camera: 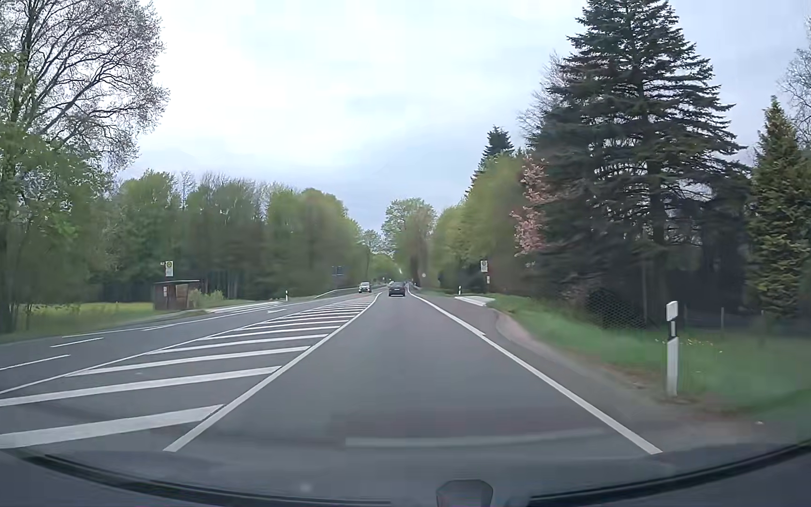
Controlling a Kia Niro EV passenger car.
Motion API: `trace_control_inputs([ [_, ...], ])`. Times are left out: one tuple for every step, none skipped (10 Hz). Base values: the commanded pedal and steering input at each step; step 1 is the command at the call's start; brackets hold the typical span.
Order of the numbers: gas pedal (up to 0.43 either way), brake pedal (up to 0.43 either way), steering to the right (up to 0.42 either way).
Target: Follow the waypoints while adhering to traffic rules and regulations
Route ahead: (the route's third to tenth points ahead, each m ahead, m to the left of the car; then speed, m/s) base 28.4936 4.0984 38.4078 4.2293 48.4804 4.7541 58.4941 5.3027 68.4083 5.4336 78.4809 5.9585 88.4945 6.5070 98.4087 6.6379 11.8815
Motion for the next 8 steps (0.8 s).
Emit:
trace_control_inputs([
  [0.551,0.0,-0.019],
  [0.551,0.0,-0.019],
  [0.551,0.0,-0.019],
  [0.551,0.0,-0.019],
  [0.551,0.0,-0.018],
  [0.551,0.0,-0.018],
  [0.551,0.0,-0.018],
  [0.551,0.0,-0.017],
])
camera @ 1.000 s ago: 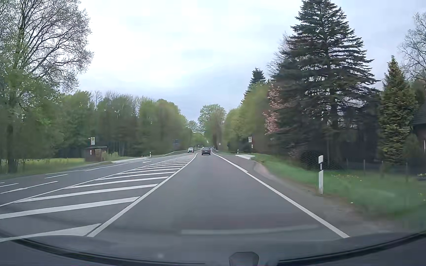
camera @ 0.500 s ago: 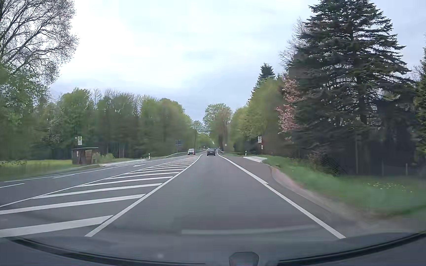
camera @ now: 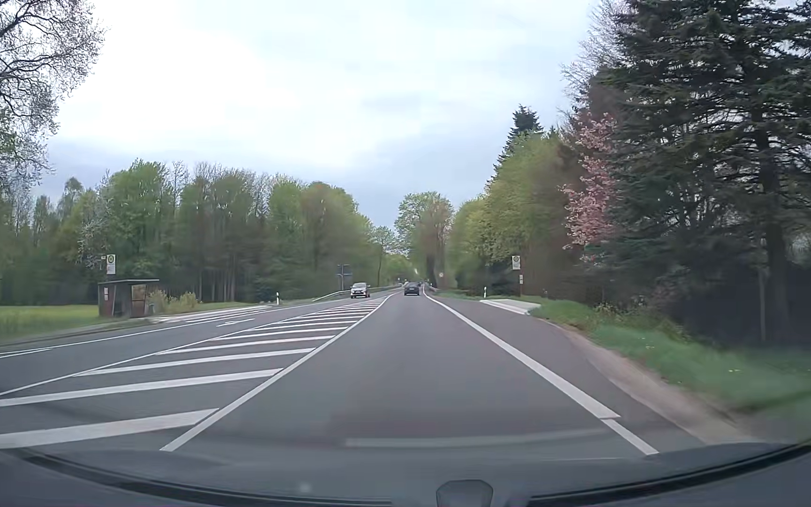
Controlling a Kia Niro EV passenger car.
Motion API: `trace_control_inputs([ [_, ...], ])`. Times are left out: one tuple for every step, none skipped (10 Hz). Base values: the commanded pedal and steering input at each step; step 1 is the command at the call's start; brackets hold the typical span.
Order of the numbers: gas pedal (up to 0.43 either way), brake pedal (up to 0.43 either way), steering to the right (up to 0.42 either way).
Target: Follow the waypoints while adhering to traffic rules and regulations
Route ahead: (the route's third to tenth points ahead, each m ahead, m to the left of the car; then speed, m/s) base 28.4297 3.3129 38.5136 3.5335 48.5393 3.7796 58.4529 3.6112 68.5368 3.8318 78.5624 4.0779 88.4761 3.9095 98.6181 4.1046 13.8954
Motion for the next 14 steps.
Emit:
trace_control_inputs([
  [0.551,0.0,-0.015],
  [0.551,0.0,-0.012],
  [0.551,0.0,-0.009],
  [0.551,0.0,-0.008],
  [0.551,0.0,-0.008],
  [0.551,0.0,-0.008],
  [0.531,0.0,-0.006],
  [0.512,0.0,-0.006],
  [0.48,0.0,-0.007],
  [0.449,0.0,-0.006],
  [0.429,0.0,-0.006],
  [0.398,0.0,-0.006],
  [0.37,0.0,-0.006],
  [0.358,0.0,-0.006],
])
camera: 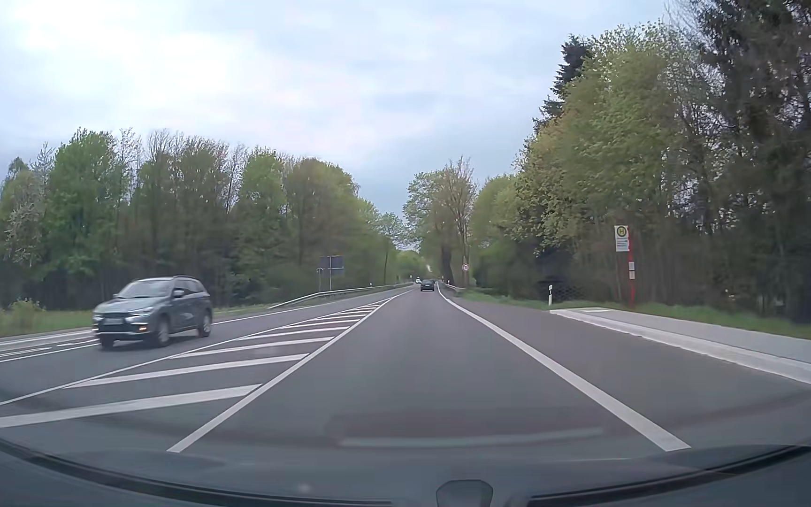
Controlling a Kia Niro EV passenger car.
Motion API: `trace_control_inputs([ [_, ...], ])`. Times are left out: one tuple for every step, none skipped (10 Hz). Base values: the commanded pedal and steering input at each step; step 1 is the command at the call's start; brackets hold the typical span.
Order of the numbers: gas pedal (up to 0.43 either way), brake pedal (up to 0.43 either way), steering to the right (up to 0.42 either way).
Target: Follow the waypoints while adhering to traffic rules and regulations
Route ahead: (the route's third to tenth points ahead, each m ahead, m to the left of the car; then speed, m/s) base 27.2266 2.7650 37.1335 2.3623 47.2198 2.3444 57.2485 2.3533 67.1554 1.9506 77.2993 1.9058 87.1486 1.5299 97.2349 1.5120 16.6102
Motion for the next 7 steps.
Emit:
trace_control_inputs([
  [0.35,0.0,-0.006],
  [0.331,0.0,-0.005],
  [0.299,0.0,-0.004],
  [0.299,0.0,-0.004],
  [0.287,0.0,-0.003],
  [0.287,0.0,-0.003],
  [0.287,0.0,-0.003],
])
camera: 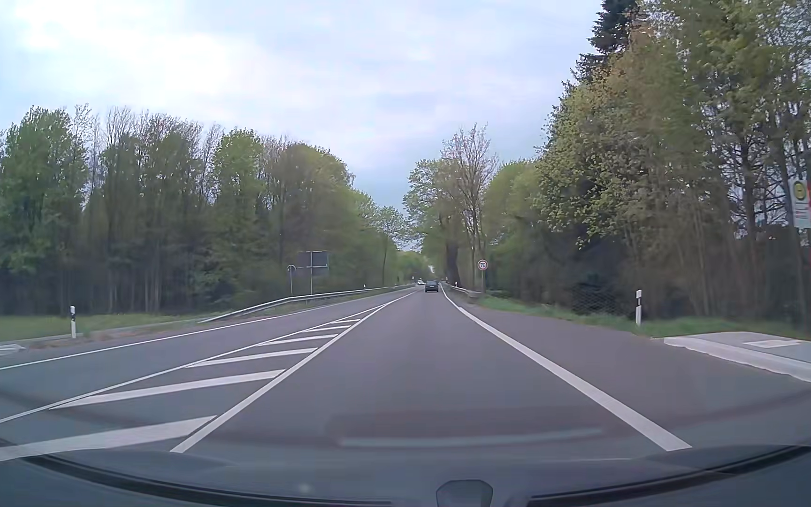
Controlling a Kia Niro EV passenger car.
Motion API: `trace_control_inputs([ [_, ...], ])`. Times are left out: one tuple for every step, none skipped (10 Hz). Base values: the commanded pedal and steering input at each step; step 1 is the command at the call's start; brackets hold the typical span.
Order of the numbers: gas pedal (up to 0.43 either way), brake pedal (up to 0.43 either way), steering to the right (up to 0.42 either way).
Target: Follow the waypoints while adhering to traffic rules and regulations
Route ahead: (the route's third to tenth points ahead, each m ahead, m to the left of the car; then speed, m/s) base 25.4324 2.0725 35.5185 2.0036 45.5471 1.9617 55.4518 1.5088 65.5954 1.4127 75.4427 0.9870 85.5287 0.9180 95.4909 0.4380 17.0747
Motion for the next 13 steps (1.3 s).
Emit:
trace_control_inputs([
  [0.28,0.0,-0.003],
  [0.28,0.0,-0.003],
  [0.268,0.0,-0.003],
  [0.268,0.0,-0.003],
  [0.268,0.0,-0.002],
  [0.268,0.0,-0.002],
  [0.268,0.0,-0.002],
  [0.26,0.0,-0.002],
  [0.24,0.0,-0.001],
  [0.228,0.0,-0.001],
  [0.22,0.0,-0.001],
  [0.209,0.0,-0.001],
  [0.197,0.0,0.0],
])
